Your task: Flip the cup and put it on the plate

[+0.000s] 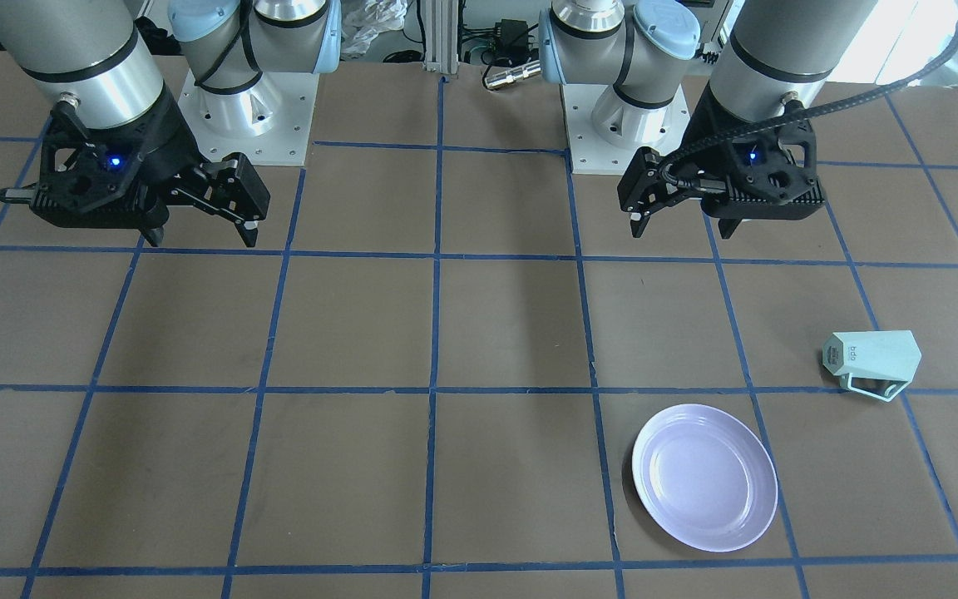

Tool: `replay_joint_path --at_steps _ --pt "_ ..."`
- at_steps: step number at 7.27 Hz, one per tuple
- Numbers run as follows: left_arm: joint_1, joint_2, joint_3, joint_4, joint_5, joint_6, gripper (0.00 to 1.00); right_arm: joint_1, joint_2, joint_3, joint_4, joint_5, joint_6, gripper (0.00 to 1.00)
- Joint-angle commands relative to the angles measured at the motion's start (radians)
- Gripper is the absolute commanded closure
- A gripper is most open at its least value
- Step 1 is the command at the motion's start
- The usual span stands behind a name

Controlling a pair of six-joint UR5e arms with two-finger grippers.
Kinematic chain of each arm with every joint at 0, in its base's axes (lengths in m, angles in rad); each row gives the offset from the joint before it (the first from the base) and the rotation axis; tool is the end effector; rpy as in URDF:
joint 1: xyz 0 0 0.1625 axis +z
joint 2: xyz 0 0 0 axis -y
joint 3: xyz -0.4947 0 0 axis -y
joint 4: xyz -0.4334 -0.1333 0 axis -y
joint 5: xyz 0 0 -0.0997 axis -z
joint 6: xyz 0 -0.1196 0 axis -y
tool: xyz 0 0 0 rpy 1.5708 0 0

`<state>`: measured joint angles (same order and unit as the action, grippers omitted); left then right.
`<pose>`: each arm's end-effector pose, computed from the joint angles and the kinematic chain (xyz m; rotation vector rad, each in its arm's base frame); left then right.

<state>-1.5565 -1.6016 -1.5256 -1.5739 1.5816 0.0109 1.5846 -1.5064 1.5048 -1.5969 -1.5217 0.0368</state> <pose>-0.1241 -0.5515 0.5447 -0.0054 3.1306 -0.0175 0.1470 -0.5662 0.5402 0.0345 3.0914 -0.0409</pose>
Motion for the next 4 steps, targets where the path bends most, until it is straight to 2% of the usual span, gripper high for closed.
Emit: replay_joint_path --at_steps 1,4 --pt "0.003 0.002 0.002 0.000 0.001 0.003 0.00 0.000 0.000 0.000 0.000 0.000 0.000 0.00" --pt "0.003 -0.012 0.002 0.000 -0.012 -0.002 0.00 0.000 0.000 0.000 0.000 0.000 0.000 0.00"
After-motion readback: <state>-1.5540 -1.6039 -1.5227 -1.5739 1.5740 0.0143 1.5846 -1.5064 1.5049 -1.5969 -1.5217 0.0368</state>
